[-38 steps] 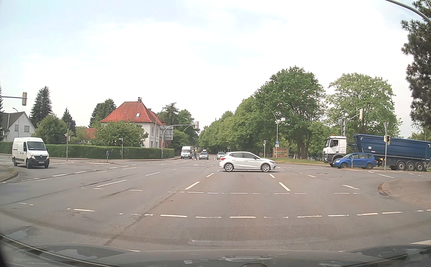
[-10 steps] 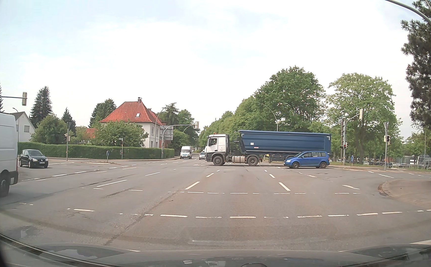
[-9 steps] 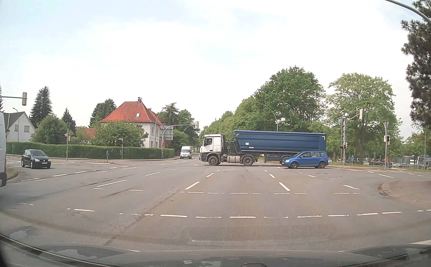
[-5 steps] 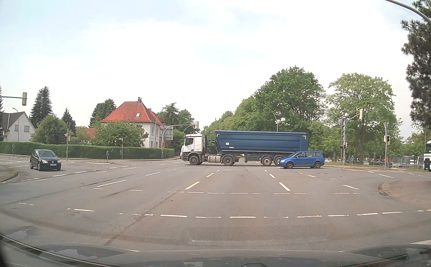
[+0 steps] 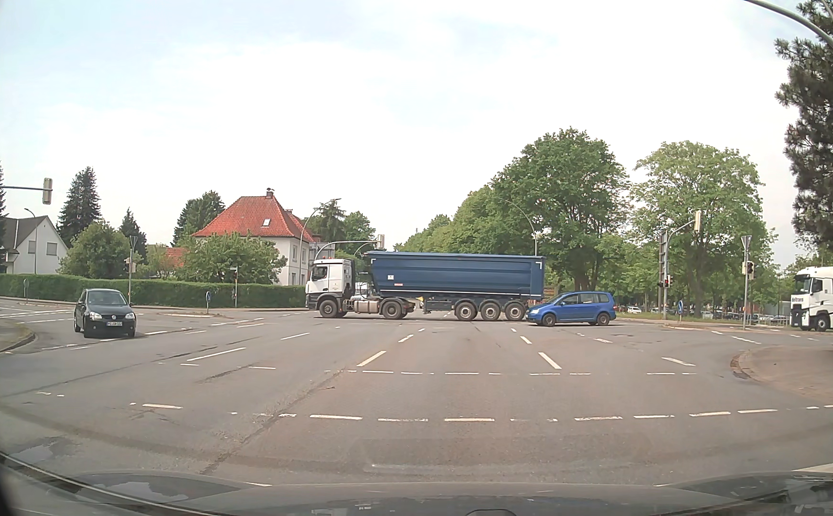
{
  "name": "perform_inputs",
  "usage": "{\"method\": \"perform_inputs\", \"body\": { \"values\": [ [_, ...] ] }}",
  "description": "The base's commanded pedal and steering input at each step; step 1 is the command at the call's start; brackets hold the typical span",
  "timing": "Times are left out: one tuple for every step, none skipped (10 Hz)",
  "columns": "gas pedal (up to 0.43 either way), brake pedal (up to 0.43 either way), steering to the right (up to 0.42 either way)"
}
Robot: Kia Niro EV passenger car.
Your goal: Follow the waypoints while adhering to traffic rules and regulations
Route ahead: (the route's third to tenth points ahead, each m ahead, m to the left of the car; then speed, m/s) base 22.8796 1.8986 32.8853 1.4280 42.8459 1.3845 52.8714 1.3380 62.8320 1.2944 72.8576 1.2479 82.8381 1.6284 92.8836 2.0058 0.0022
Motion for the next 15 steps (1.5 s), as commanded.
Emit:
{"method": "perform_inputs", "body": {
  "values": [
    [0.0,0.0,0.0],
    [0.0,0.0,0.0],
    [0.0,0.0,0.0],
    [0.0,0.0,0.0],
    [0.0,0.0,0.0],
    [0.0,0.0,0.0],
    [0.0,0.0,0.0],
    [0.0,0.0,0.0],
    [0.0,0.0,0.0],
    [0.0,0.0,0.0],
    [0.0,0.0,0.0],
    [0.0,0.0,0.0],
    [0.0,0.0,0.0],
    [0.0,0.0,0.0],
    [0.0,0.0,0.0]
  ]
}}
